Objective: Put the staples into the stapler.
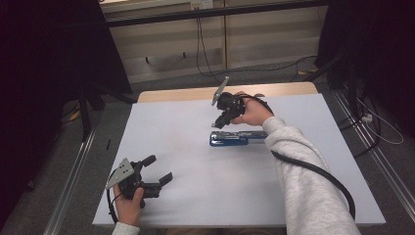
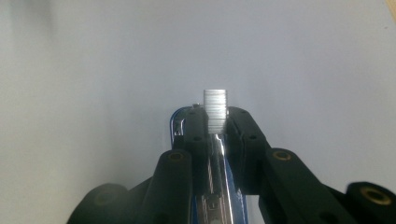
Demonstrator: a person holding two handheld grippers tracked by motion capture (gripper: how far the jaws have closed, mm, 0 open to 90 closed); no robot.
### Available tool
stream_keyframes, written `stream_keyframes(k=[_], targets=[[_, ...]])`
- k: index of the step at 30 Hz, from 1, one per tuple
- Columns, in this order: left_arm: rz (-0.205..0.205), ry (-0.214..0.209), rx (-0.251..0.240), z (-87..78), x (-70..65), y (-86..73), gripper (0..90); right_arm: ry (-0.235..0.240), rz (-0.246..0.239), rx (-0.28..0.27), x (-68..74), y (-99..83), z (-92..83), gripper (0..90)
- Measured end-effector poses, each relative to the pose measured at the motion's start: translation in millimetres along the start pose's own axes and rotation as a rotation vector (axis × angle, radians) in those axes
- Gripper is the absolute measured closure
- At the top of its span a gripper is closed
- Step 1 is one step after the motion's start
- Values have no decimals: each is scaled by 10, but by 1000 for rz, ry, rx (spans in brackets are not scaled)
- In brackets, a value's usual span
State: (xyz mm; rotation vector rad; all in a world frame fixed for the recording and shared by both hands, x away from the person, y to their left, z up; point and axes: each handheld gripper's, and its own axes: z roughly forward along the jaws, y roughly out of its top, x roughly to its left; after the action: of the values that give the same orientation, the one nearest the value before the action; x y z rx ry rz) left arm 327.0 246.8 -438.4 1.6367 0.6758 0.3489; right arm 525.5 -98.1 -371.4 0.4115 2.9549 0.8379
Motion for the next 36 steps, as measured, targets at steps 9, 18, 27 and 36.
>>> stream_keyframes(k=[9, 18, 27, 36], targets=[[1, 2, 0, -1, -1, 1, 44, 4, -1, 8, 6, -29, 51, 785], [2, 3, 1, -2, -1, 1, 44, 12, -3, 21, 12, -72, 130, 785], [2, 5, 1, -3, -1, 1, 44, 18, -8, 28, 23, -80, 183, 785], [2, 4, 1, -3, -1, 0, 44, 23, -9, 34, 15, -96, 225, 785]])
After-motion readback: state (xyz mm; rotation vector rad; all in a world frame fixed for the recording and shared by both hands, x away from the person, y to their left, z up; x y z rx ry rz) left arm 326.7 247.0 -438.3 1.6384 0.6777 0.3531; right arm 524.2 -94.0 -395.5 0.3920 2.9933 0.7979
